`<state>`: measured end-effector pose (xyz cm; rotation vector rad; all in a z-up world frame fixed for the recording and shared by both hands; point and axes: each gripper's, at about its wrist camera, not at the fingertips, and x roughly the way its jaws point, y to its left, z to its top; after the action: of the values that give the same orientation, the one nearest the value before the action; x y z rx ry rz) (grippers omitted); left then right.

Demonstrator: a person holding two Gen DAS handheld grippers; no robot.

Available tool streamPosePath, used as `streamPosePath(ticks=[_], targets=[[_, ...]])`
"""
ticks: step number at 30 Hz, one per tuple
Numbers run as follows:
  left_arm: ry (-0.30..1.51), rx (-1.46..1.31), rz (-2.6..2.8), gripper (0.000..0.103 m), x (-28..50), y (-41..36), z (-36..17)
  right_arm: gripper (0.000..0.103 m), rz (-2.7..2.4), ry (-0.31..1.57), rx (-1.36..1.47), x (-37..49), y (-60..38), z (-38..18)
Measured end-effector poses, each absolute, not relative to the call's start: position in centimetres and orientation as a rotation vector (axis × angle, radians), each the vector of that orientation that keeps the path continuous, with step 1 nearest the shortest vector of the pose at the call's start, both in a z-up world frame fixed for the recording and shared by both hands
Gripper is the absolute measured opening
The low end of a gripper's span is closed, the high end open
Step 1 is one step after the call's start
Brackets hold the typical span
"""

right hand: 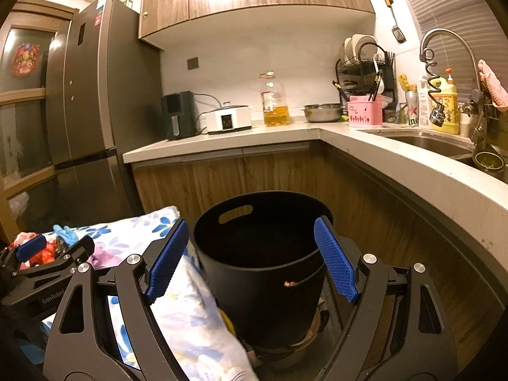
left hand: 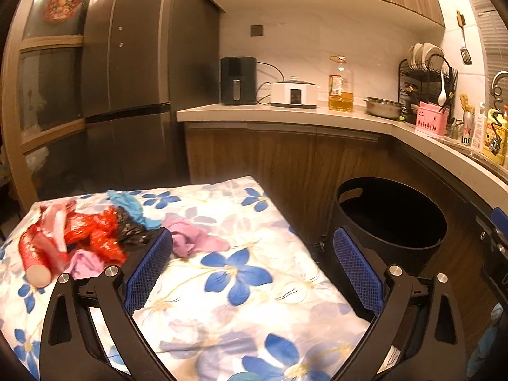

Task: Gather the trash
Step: 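Move both tools back over the table of trash, then grasp the purple glove with the left tool while the right tool grasps the black bag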

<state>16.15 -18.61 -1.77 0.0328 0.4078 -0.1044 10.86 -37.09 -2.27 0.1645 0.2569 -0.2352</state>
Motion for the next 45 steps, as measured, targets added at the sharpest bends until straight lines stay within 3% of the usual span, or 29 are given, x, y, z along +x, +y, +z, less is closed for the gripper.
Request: streamPosePath(ticks=[22,45], targets=[[0.425,-0.029,0.118,0.097,13.5,-6.5,-3.8,0.08,-0.064,0.275,0.133,11.5,-26.0,-3.3],[0.53,-0.139,0.306,0.097,19.1,1.1,-8.0,0.08,0.08,0.336,0.086,17.0,-18.1,-5.8]])
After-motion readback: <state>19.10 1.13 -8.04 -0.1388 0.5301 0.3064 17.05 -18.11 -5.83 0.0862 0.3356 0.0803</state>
